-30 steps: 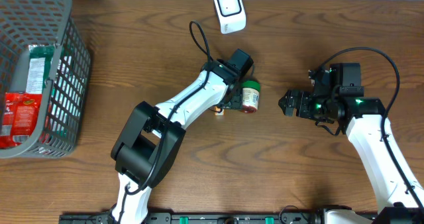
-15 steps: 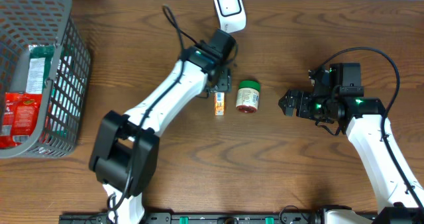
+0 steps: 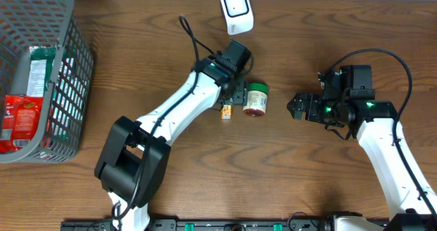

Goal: Scan the item barcode
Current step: 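Lower the soap bar beside the jar and release it, then move the left gripper back over the basket, then reach the left gripper into the basket toward the white wipes pack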

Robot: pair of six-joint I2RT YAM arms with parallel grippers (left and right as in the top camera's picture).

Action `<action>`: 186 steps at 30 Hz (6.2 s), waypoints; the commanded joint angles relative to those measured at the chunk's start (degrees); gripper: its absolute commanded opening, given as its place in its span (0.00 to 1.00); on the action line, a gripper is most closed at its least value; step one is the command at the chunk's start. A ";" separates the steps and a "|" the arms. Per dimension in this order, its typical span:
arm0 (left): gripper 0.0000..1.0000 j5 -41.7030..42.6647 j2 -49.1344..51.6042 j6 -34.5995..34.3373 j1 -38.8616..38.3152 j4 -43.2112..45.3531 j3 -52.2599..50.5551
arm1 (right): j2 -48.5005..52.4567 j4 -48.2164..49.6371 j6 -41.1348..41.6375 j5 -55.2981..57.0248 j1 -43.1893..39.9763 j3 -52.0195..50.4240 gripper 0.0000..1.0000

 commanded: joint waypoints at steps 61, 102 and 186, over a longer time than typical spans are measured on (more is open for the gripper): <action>0.27 0.09 2.58 -5.99 -3.67 13.11 -7.72 | -0.04 -0.02 0.42 -0.46 0.66 0.87 0.99; 0.67 -1.86 -5.01 -2.91 -1.36 10.95 -5.33 | -0.04 -0.02 0.42 -0.46 0.66 0.87 0.99; 1.00 0.28 13.55 21.05 69.57 -35.60 38.64 | -0.04 -0.02 0.42 -0.46 0.66 0.87 0.99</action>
